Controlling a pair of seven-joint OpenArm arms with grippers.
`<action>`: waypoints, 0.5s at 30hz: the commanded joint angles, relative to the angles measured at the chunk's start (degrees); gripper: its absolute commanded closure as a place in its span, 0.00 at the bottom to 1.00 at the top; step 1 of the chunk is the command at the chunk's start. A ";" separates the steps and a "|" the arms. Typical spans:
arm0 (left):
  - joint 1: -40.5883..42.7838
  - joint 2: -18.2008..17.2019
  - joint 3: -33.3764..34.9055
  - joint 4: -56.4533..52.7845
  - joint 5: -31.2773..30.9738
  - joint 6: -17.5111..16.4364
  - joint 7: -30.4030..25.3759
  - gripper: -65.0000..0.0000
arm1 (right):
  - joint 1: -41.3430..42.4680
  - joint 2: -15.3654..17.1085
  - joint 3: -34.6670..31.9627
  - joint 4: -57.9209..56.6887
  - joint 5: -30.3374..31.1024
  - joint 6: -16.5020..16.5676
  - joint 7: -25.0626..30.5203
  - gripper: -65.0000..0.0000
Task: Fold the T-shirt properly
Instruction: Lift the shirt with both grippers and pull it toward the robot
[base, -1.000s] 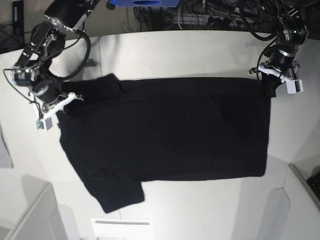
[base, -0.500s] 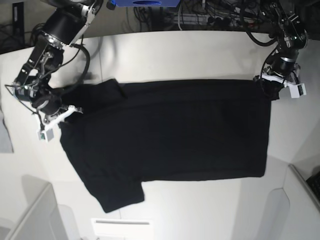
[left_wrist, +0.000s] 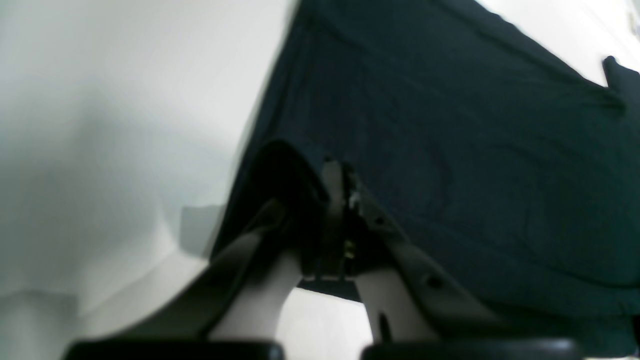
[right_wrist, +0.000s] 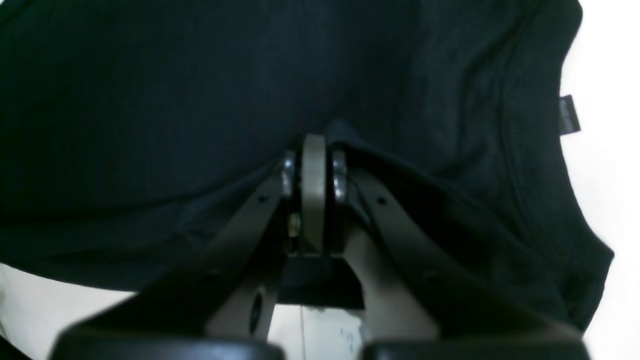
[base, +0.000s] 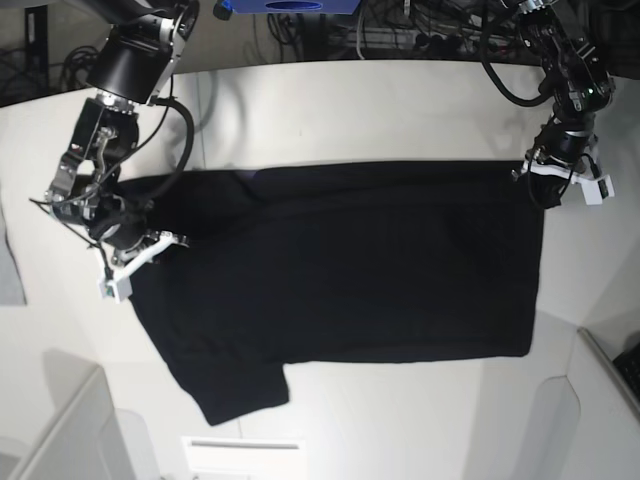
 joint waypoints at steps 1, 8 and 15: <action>-0.51 -0.68 -0.25 0.65 -0.96 -0.45 -1.32 1.00 | 1.54 0.57 0.12 0.27 0.64 -0.18 1.03 1.00; -2.71 -1.21 -0.25 -2.43 -0.96 -0.36 -1.32 1.00 | 2.78 0.57 0.12 -1.75 0.38 -0.26 1.12 1.00; -4.47 -2.79 3.01 -2.78 -0.87 -0.27 -1.32 1.00 | 3.48 0.57 0.12 -1.75 0.38 -0.26 2.35 1.00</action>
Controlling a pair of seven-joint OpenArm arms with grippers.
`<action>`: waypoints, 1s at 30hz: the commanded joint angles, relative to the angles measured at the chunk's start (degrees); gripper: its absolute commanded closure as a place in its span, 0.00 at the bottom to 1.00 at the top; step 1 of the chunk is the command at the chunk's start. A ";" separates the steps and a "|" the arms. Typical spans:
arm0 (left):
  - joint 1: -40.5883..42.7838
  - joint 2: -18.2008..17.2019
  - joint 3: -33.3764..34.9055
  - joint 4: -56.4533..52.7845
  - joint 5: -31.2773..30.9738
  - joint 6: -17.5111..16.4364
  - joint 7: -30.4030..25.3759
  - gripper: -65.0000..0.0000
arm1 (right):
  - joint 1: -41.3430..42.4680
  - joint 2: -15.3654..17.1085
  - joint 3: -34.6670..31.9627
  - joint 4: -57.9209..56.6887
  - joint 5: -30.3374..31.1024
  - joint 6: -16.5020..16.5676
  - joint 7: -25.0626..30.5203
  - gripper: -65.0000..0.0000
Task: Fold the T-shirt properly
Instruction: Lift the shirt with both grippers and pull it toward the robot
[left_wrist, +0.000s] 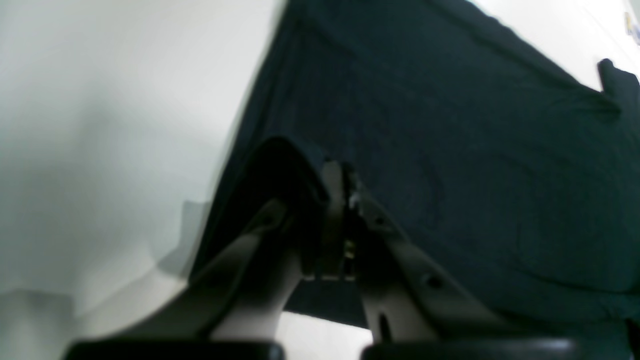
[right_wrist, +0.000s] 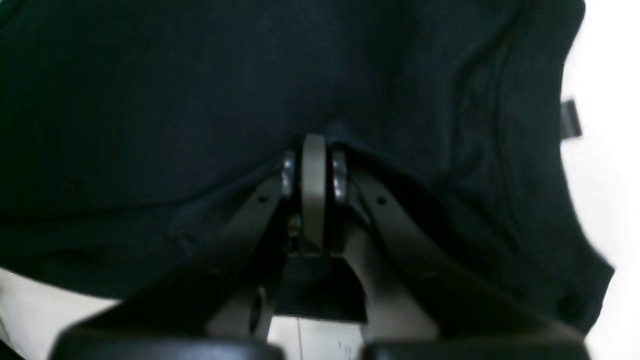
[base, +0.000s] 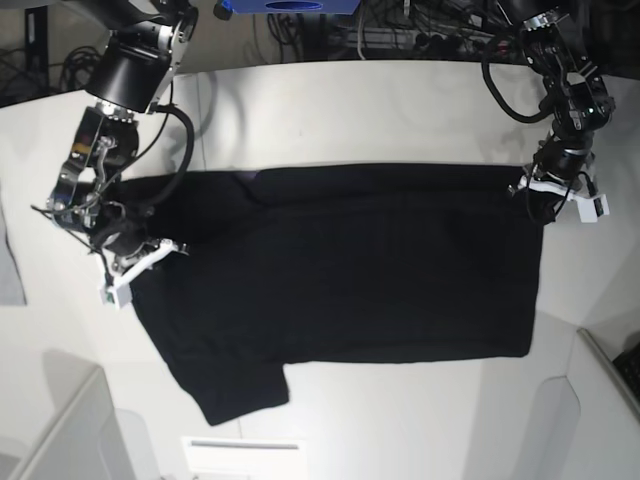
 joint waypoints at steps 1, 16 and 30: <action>-0.95 -0.56 0.06 0.78 -0.85 -0.31 -1.27 1.00 | 1.45 0.48 0.06 0.74 0.80 0.00 1.21 1.00; -2.80 -1.18 -0.03 -3.26 -0.85 -0.31 -1.27 1.00 | 1.53 0.48 0.06 0.74 0.80 0.00 2.88 1.00; -3.85 -1.18 -0.12 -3.26 -0.76 -0.31 -1.27 1.00 | 1.10 0.48 0.06 0.74 0.80 -0.09 5.35 1.00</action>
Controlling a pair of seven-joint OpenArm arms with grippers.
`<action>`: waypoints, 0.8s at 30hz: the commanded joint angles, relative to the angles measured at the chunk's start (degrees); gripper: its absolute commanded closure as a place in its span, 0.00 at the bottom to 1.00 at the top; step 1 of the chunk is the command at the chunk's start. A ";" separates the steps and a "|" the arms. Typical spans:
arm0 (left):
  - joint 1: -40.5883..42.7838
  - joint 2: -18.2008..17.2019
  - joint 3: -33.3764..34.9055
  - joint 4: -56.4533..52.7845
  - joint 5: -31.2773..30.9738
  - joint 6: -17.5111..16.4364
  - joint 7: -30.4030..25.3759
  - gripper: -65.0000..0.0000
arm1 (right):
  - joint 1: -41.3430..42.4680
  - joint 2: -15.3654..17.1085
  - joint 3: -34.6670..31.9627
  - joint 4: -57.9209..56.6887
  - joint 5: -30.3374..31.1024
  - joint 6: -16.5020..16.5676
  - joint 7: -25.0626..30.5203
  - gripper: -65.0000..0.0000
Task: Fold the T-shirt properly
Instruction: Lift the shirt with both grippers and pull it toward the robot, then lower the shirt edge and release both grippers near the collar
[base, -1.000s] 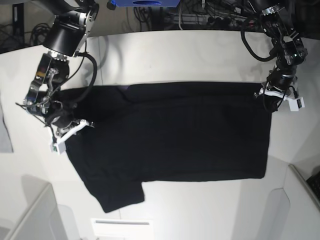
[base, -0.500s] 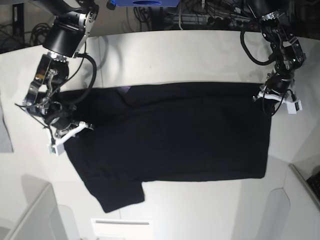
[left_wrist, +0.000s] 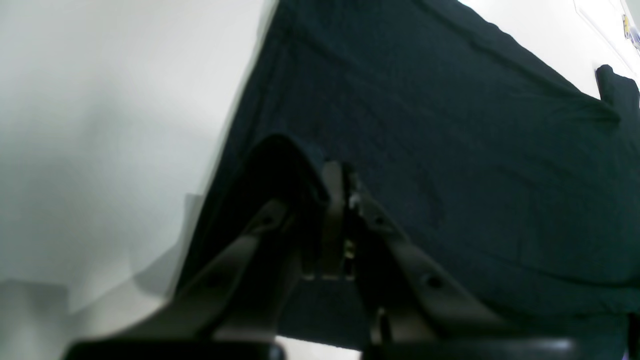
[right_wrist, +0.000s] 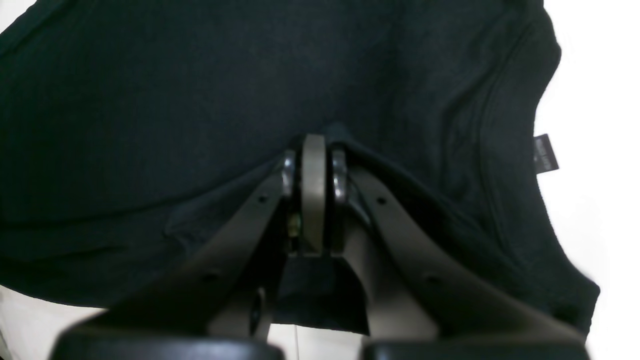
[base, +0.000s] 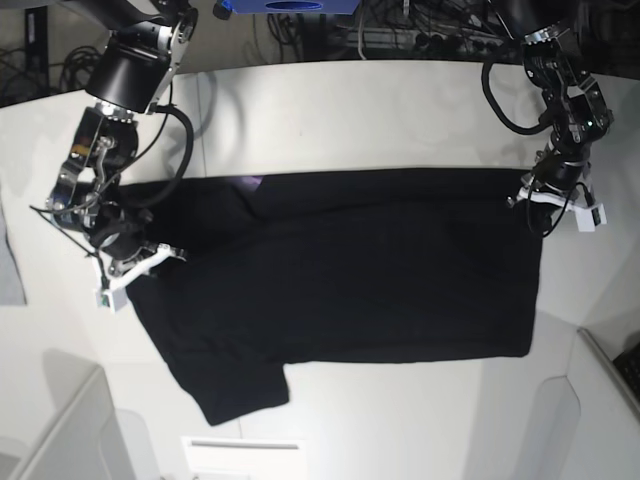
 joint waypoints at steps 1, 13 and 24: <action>-0.62 -0.80 -0.36 0.98 -0.78 -0.27 -1.08 1.00 | 1.20 0.44 0.06 0.91 0.84 -0.09 1.50 1.00; -0.44 -0.63 -3.35 1.51 -0.87 -0.27 -1.25 0.43 | 0.85 0.09 3.57 1.62 0.84 -0.09 1.76 0.63; 8.52 2.36 -10.91 12.32 -1.58 -0.53 -1.08 0.33 | -11.98 -6.16 13.68 23.51 0.84 -0.09 3.70 0.63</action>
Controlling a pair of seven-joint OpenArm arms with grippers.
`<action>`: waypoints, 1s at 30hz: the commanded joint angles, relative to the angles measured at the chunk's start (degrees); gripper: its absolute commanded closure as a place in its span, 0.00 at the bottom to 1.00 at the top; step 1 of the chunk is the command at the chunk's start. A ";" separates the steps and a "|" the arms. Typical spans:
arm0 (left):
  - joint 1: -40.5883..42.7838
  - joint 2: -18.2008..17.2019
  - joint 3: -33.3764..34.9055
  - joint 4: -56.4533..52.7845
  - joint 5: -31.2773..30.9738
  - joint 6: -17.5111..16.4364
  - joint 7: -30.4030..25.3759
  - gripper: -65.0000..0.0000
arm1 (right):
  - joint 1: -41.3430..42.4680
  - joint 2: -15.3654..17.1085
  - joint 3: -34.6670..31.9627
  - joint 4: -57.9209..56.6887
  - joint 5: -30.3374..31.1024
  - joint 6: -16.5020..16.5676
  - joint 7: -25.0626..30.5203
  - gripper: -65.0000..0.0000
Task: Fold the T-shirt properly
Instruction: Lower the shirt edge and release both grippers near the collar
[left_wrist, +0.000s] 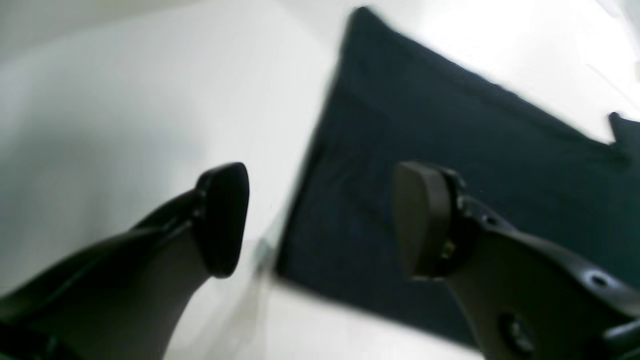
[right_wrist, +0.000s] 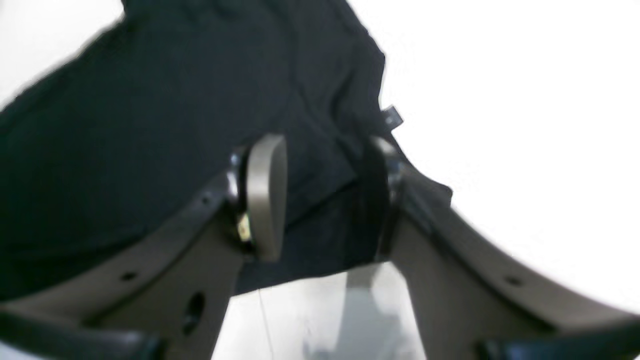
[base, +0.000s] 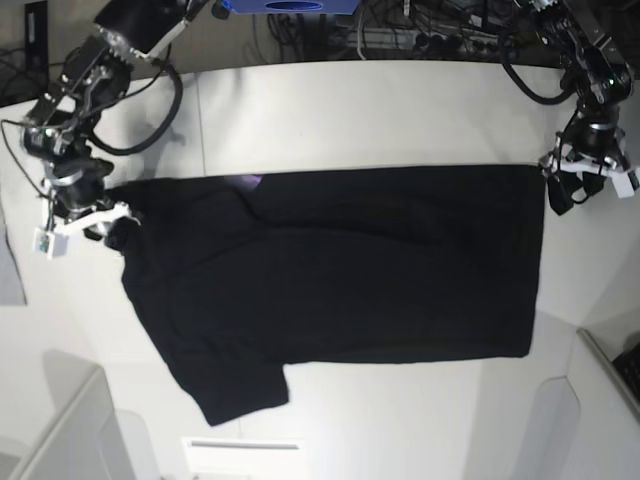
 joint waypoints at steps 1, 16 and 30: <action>0.77 0.46 -1.36 1.42 -0.59 -0.45 -0.90 0.33 | -0.89 -0.41 1.16 1.96 0.86 0.28 1.93 0.63; -1.96 2.57 -3.91 -11.77 0.11 -6.60 -0.99 0.33 | -7.66 -1.82 3.80 -9.90 1.30 0.28 7.29 0.42; -8.20 2.40 -0.57 -20.91 0.11 -6.51 -0.99 0.33 | -1.24 -1.47 6.97 -15.88 0.86 0.28 8.79 0.42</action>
